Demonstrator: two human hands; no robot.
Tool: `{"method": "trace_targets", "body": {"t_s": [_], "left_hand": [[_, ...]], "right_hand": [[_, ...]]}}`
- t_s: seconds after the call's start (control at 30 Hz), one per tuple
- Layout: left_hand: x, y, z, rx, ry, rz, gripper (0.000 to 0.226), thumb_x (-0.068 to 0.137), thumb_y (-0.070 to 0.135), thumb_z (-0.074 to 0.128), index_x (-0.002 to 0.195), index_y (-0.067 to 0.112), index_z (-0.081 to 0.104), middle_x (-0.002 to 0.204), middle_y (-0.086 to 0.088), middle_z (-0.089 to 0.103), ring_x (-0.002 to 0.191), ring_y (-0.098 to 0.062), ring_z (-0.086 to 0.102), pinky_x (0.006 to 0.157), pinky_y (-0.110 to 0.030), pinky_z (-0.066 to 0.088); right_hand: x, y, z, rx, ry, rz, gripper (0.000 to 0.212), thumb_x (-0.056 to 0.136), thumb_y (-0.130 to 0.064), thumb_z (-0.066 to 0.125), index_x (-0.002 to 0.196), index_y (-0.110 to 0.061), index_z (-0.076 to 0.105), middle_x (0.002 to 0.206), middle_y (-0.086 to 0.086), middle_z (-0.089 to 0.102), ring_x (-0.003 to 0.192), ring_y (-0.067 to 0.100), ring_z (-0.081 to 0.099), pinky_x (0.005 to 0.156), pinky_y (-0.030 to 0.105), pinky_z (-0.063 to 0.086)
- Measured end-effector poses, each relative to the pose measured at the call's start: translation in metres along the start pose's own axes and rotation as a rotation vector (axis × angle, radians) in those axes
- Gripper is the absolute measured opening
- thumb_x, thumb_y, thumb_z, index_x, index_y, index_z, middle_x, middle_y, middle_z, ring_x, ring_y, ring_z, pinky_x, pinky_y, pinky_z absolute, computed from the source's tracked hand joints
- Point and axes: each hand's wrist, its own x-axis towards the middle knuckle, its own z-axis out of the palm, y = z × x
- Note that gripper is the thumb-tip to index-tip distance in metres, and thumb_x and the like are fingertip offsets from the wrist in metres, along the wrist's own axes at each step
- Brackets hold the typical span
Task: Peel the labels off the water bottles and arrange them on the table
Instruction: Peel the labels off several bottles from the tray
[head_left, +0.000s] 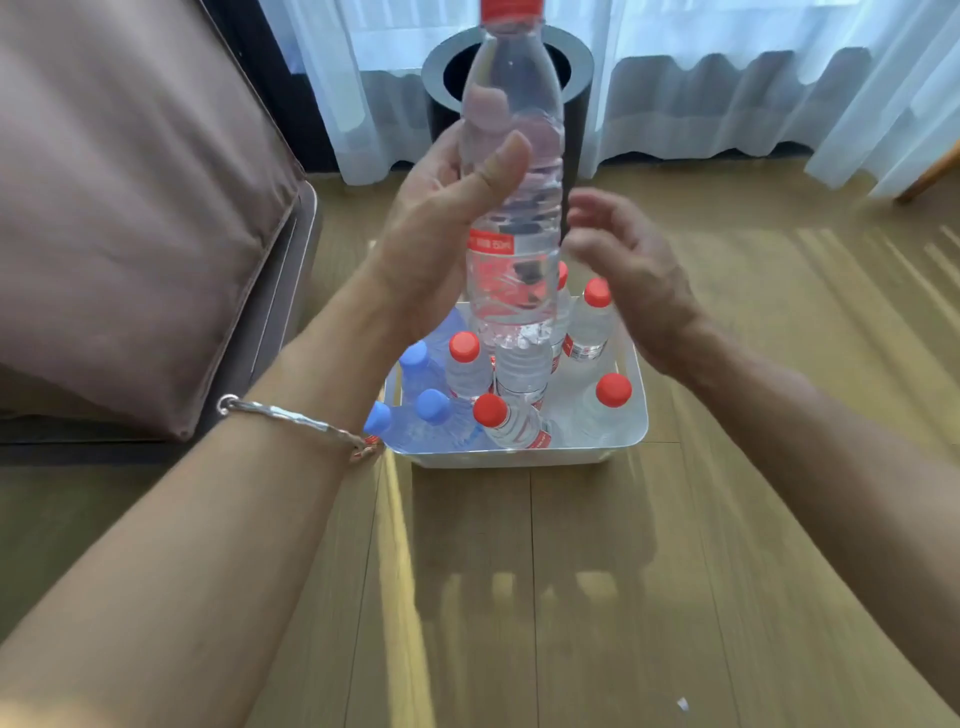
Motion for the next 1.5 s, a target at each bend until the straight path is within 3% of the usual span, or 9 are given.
{"method": "trace_targets", "body": {"t_s": [0.07, 0.13, 0.33, 0.53, 0.7, 0.83, 1.0, 1.27, 1.5], "left_hand": [[0.001, -0.007, 0.004, 0.026, 0.018, -0.004, 0.037, 0.079, 0.023, 0.078, 0.108, 0.012, 0.058, 0.09, 0.001, 0.071, 0.086, -0.016, 0.068, 0.08, -0.032, 0.053], [0.003, -0.014, 0.009, 0.022, 0.065, 0.002, 0.02, 0.087, 0.017, 0.067, 0.105, 0.014, 0.059, 0.092, -0.003, 0.071, 0.087, -0.02, 0.068, 0.081, -0.037, 0.054], [0.001, -0.026, 0.013, 0.245, 0.164, -0.073, 0.05, 0.086, 0.032, 0.063, 0.124, 0.001, 0.055, 0.11, -0.019, 0.07, 0.098, -0.027, 0.071, 0.081, -0.035, 0.057], [-0.007, -0.01, 0.001, 0.411, -0.062, -0.215, 0.044, 0.106, 0.043, 0.028, 0.135, 0.02, 0.051, 0.111, 0.008, 0.07, 0.094, -0.003, 0.069, 0.073, -0.024, 0.057], [-0.012, -0.012, -0.012, 0.377, -0.131, -0.27, 0.045, 0.098, 0.018, 0.057, 0.142, 0.012, 0.048, 0.122, -0.009, 0.067, 0.103, -0.017, 0.066, 0.087, -0.039, 0.057], [-0.013, -0.021, -0.007, 0.53, -0.085, -0.25, 0.026, 0.091, 0.013, 0.065, 0.113, 0.026, 0.067, 0.097, -0.001, 0.075, 0.088, -0.016, 0.068, 0.09, -0.048, 0.054], [-0.012, -0.022, -0.002, 0.652, 0.006, -0.187, 0.023, 0.092, 0.008, 0.064, 0.094, 0.029, 0.072, 0.087, 0.009, 0.075, 0.081, -0.007, 0.072, 0.078, -0.024, 0.059], [-0.01, -0.021, -0.002, 0.82, 0.05, -0.176, 0.032, 0.095, 0.001, 0.054, 0.082, 0.026, 0.067, 0.077, 0.009, 0.069, 0.068, -0.002, 0.065, 0.07, -0.021, 0.059], [-0.013, -0.012, -0.013, 0.803, 0.002, -0.207, 0.043, 0.094, -0.008, 0.046, 0.069, 0.021, 0.067, 0.067, 0.008, 0.068, 0.063, -0.008, 0.062, 0.068, -0.027, 0.057]], "right_hand": [[0.003, -0.018, -0.001, 0.146, -0.054, -0.06, 0.064, 0.08, -0.058, 0.062, 0.129, -0.017, 0.06, 0.128, 0.003, 0.064, 0.12, 0.016, 0.059, 0.101, 0.037, 0.044], [0.003, -0.028, 0.005, 0.234, -0.175, -0.087, 0.076, 0.078, -0.066, 0.062, 0.131, -0.012, 0.054, 0.127, 0.011, 0.064, 0.118, 0.024, 0.062, 0.098, 0.044, 0.049], [0.0, -0.02, 0.01, 0.365, -0.254, -0.042, 0.063, 0.086, -0.039, 0.064, 0.136, -0.004, 0.05, 0.118, 0.014, 0.066, 0.111, 0.031, 0.065, 0.095, 0.047, 0.051], [-0.001, -0.018, 0.003, 0.445, -0.246, 0.053, 0.063, 0.092, -0.031, 0.061, 0.145, -0.003, 0.04, 0.129, 0.02, 0.058, 0.117, 0.036, 0.06, 0.1, 0.057, 0.048], [-0.003, -0.025, -0.001, 0.626, -0.262, 0.203, 0.045, 0.102, -0.038, 0.036, 0.12, -0.002, 0.056, 0.101, 0.015, 0.064, 0.093, 0.028, 0.063, 0.084, 0.042, 0.054], [0.0, -0.023, -0.007, 0.627, -0.171, 0.173, 0.043, 0.104, -0.038, 0.031, 0.122, -0.007, 0.054, 0.089, 0.003, 0.066, 0.083, 0.017, 0.066, 0.076, 0.037, 0.056], [0.0, -0.019, -0.007, 0.656, -0.14, 0.145, 0.041, 0.103, -0.037, 0.031, 0.12, -0.007, 0.052, 0.092, 0.005, 0.061, 0.084, 0.018, 0.062, 0.078, 0.036, 0.056], [0.001, -0.019, 0.002, 0.585, -0.082, 0.096, 0.034, 0.101, -0.034, 0.033, 0.102, -0.012, 0.058, 0.085, 0.004, 0.058, 0.078, 0.017, 0.058, 0.073, 0.035, 0.053], [0.008, -0.005, -0.012, 0.344, 0.06, 0.03, 0.038, 0.089, -0.033, 0.049, 0.119, -0.01, 0.051, 0.092, 0.002, 0.06, 0.082, 0.015, 0.062, 0.076, 0.035, 0.055]]}}
